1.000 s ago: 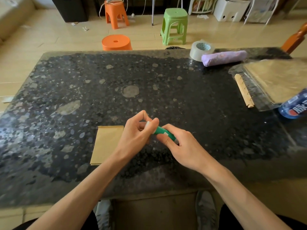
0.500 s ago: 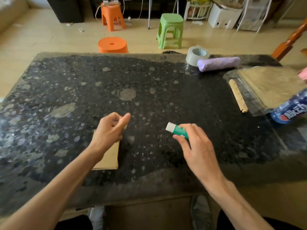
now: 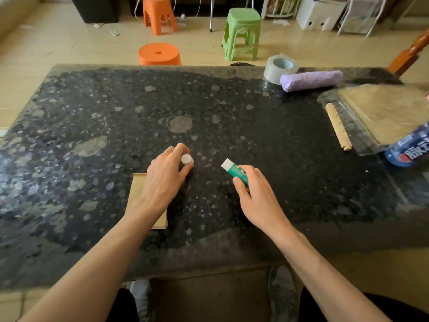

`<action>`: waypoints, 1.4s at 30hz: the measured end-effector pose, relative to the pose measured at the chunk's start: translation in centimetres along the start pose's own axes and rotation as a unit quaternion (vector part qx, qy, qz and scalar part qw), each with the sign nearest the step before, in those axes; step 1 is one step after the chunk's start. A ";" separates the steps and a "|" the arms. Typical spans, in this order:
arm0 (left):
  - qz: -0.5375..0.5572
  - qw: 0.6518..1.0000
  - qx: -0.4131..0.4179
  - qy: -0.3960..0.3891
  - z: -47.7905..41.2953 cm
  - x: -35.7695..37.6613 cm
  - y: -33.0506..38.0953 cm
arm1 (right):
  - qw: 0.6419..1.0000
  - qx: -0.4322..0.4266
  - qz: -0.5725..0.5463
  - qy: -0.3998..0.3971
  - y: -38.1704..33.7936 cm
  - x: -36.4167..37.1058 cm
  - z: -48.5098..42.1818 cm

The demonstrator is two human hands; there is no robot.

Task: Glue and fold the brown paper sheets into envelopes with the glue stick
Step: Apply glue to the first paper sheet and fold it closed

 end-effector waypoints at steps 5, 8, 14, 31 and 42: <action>-0.022 1.000 -0.012 0.003 -1.4 1.2 -0.5 | 0.999 0.006 -0.034 -0.006 0.2 0.3 -0.8; -0.008 1.000 -0.014 -0.002 -1.5 1.8 -1.0 | 0.998 0.015 -0.056 -0.004 0.4 0.4 -1.1; -0.011 0.998 -0.057 0.013 -0.9 0.4 -0.8 | 0.992 0.016 -0.119 0.025 -0.1 -0.3 -1.1; 0.582 0.791 -0.119 -0.145 2.6 -1.4 7.1 | 0.940 0.009 -0.340 0.028 -3.5 -1.9 0.6; 0.593 0.789 -0.144 -0.069 2.4 -1.0 6.5 | 0.931 0.073 -0.348 0.085 -2.8 -1.6 0.5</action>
Point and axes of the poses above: each hand's wrist, its own z-axis away from the middle knuckle, its own x-axis out of the palm, y = z × x, the point moved 4 cm from there along -z, towards the middle knuckle, and after that the axes turned 9 degrees about -z, right-handed, at the moved point
